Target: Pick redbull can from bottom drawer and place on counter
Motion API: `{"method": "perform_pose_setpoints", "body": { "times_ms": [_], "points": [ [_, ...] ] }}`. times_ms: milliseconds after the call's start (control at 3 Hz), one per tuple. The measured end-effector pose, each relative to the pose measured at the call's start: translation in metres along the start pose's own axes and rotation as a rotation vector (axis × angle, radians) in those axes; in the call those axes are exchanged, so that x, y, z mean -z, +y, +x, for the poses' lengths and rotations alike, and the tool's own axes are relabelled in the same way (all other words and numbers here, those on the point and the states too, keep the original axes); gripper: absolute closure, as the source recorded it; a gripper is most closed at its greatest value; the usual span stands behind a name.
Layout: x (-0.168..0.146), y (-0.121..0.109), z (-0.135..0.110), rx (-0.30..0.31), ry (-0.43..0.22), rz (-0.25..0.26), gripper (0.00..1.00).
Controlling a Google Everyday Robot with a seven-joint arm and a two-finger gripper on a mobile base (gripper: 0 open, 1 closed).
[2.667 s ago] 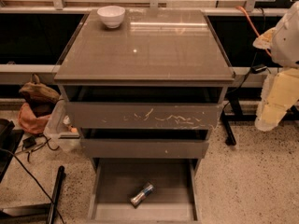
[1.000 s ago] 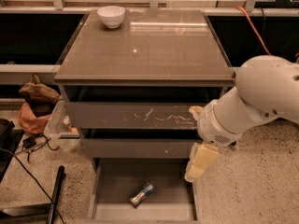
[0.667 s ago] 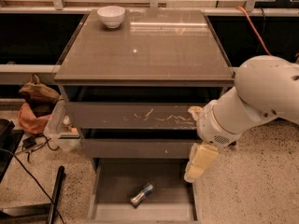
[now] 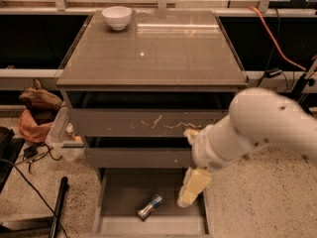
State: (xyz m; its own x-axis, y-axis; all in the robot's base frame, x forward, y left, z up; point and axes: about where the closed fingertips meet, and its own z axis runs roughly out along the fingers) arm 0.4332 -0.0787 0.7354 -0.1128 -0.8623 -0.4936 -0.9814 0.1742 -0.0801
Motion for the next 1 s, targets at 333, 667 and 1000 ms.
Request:
{"method": "perform_pose_setpoints", "body": {
  "times_ms": [333,667,1000],
  "points": [
    [-0.085,0.024,0.009,-0.032,-0.047,-0.063,0.00],
    [-0.164,0.041,0.032,-0.075,-0.046,-0.096,0.00],
    [-0.221,0.023,0.042,-0.096,-0.061,-0.075,0.00]
  ]
}}
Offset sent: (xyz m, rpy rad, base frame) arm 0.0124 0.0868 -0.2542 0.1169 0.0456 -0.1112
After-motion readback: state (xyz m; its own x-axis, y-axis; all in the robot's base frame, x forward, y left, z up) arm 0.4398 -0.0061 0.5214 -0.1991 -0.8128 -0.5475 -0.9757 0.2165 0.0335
